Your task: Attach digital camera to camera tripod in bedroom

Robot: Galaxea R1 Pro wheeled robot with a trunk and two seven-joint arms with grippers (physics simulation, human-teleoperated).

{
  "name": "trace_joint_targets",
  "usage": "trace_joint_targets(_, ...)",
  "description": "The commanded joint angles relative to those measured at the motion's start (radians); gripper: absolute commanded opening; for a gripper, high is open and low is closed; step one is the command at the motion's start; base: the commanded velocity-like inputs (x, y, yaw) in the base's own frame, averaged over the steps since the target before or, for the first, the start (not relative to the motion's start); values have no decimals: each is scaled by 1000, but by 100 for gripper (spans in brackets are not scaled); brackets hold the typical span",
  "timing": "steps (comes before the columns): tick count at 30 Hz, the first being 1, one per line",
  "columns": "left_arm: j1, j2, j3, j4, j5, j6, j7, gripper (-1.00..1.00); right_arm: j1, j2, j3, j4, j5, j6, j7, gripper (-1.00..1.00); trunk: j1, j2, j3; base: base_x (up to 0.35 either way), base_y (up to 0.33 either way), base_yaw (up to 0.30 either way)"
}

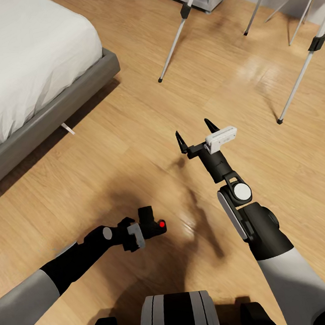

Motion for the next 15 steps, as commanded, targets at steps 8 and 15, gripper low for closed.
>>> trace_joint_targets(8,-1,0,-5,-2,-9,4,13,100,0,0,-1,1,-1,-3,4,100,0,0,-1,0,0,0)
trace_joint_targets(15,-1,0,-8,0,-9,4,14,100,0,0,-1,1,-1,-3,4,100,0,0,-1,0,0,0)
